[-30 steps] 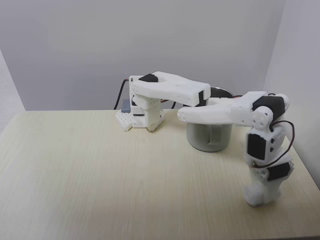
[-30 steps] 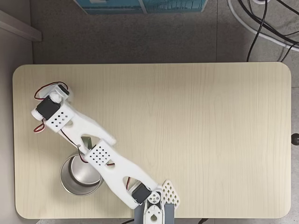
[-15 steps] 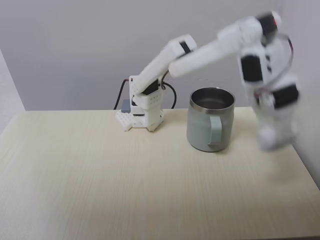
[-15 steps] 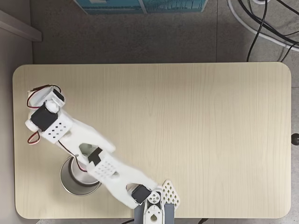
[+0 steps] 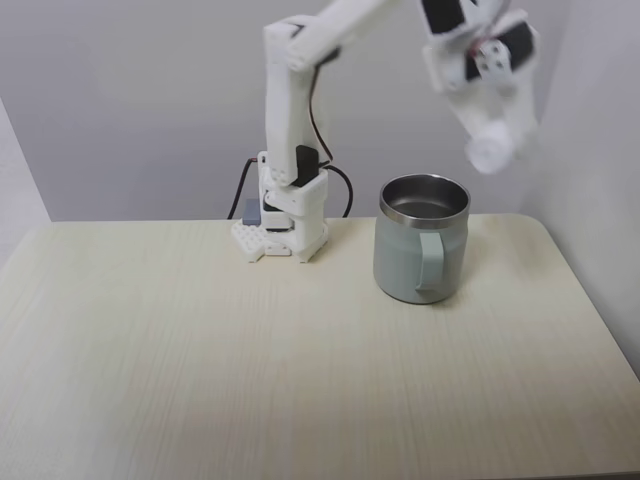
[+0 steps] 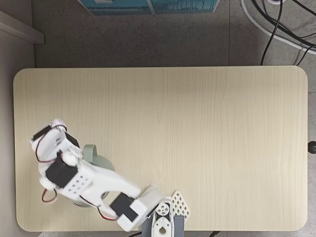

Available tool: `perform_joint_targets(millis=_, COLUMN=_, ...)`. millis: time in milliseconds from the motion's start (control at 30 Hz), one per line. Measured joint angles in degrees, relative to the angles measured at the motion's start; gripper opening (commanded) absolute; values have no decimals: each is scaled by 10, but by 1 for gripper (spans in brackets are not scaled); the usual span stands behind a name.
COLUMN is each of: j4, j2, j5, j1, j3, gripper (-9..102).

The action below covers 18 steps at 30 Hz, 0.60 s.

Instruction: Grasp a dressing and put it in the cup.

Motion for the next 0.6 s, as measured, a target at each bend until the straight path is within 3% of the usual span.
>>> perform_joint_targets(millis=600, j4=-4, j2=-202, j5=-221, j1=-54, j3=-385, gripper=0)
